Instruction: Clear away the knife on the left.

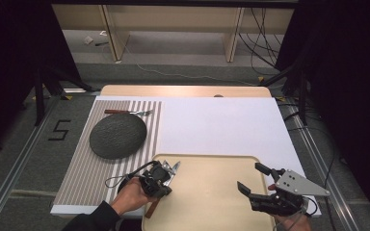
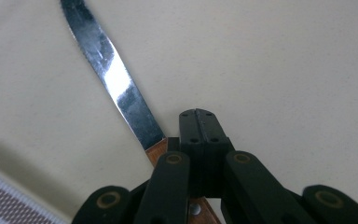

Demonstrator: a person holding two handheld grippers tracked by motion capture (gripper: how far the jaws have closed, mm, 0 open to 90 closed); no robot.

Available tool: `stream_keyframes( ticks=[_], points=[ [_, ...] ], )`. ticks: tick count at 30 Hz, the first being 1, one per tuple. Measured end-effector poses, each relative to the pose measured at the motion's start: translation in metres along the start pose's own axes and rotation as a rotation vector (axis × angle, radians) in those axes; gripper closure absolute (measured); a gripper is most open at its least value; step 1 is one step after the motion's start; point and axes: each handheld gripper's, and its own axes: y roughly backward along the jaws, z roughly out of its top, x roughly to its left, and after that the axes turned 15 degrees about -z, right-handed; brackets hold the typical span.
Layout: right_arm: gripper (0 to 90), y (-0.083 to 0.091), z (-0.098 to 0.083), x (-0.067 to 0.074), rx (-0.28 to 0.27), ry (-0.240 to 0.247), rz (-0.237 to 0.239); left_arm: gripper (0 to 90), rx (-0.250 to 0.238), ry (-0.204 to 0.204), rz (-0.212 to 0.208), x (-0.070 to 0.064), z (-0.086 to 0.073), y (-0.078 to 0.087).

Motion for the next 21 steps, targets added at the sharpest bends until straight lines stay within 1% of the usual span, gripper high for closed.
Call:
stream_keyframes(
  ticks=[3, 6, 9, 14, 21],
  points=[
    [19.8, 0.000, 0.000, 0.000, 0.004, -0.002, 0.000, 89.7, -0.010, 0.016, 0.003, 0.004, -0.002, 0.004],
    [19.8, 0.000, 0.000, 0.000, 0.003, -0.006, -0.001, 89.7, -0.015, 0.025, 0.009, 0.006, -0.003, 0.007],
    [19.8, 0.000, 0.000, 0.000, 0.002, -0.005, -0.002, 89.6, -0.011, 0.032, 0.016, 0.008, -0.004, 0.008],
    [19.8, 0.000, 0.000, 0.000, 0.002, -0.004, -0.002, 89.6, 0.008, 0.045, 0.025, 0.012, -0.008, 0.008],
    [19.8, 0.000, 0.000, 0.000, 0.000, -0.004, -0.001, 89.7, -0.013, 0.069, 0.036, 0.017, -0.012, 0.016]
  ],
)
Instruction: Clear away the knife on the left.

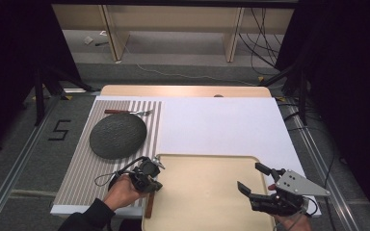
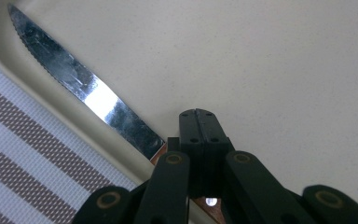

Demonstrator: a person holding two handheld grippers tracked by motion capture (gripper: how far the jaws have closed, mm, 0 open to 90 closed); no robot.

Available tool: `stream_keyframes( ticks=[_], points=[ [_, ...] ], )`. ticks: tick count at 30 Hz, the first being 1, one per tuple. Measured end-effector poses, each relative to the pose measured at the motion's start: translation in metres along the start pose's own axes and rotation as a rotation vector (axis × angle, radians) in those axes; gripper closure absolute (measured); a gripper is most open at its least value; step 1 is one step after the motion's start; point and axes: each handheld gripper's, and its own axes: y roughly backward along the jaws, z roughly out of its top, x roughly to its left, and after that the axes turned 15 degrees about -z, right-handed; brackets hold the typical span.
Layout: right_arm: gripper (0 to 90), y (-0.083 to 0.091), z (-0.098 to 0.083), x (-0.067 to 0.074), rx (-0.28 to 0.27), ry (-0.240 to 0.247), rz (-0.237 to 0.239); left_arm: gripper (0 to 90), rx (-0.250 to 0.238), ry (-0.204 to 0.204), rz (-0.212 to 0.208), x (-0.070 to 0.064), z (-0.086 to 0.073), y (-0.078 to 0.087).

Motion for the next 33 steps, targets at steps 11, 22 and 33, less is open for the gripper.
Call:
stream_keyframes(
  ticks=[11, 22, 33],
  points=[
    [19.8, 0.000, 0.000, 0.000, 0.001, -0.001, 0.000, 83.5, -0.072, -0.014, -0.056, -0.004, 0.001, 0.005],
    [19.8, 0.000, 0.000, 0.001, 0.003, 0.001, 0.001, 29.5, -0.390, -0.094, -0.150, -0.024, -0.004, 0.025],
    [19.9, -0.001, 0.000, 0.000, 0.001, -0.002, 0.004, 23.5, -0.612, -0.166, -0.138, -0.033, -0.019, 0.038]
  ],
)
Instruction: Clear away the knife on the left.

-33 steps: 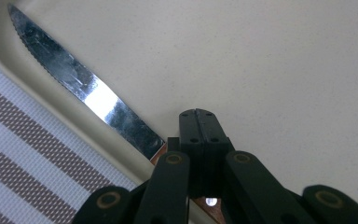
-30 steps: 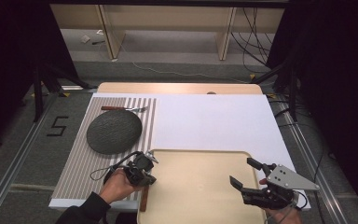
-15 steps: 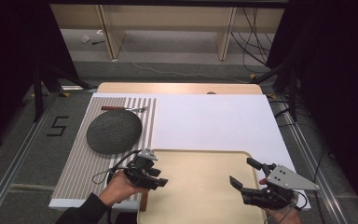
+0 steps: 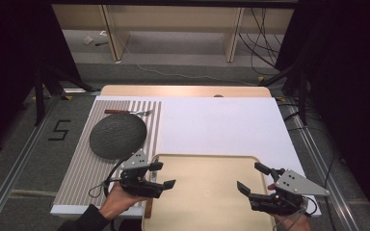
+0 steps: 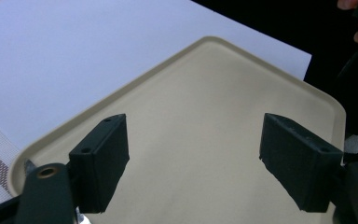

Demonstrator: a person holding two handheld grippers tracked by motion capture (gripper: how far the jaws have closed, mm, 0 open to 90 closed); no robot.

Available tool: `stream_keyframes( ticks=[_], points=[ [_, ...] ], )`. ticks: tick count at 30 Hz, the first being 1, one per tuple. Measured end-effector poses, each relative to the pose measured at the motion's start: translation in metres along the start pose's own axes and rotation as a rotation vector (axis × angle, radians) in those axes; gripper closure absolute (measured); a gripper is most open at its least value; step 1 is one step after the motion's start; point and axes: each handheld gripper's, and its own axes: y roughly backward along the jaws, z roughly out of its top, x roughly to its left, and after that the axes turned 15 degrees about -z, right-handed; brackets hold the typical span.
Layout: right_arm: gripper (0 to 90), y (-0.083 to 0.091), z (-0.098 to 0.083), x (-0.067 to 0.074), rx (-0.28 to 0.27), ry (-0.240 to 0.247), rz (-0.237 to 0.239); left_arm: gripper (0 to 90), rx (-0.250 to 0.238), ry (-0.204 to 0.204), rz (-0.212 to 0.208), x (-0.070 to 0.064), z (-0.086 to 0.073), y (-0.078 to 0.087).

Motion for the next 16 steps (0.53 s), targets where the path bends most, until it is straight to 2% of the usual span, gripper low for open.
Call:
stream_keyframes(
  ticks=[6, 11, 16],
  points=[
    [19.8, 0.0000, 0.0000, -0.0001, -0.001, -0.002, -0.003, 19.4, -0.027, -0.032, -0.002, -0.0059, -0.0025, -0.0012],
    [19.8, -0.0001, -0.0001, -0.0002, -0.001, -0.003, -0.003, 18.5, -0.056, -0.033, -0.006, -0.0062, -0.0018, 0.0010],
    [19.8, -0.0001, -0.0001, -0.0002, 0.000, -0.002, -0.002, 18.1, -0.060, -0.033, 0.000, -0.0044, -0.0014, 0.0016]
  ],
)
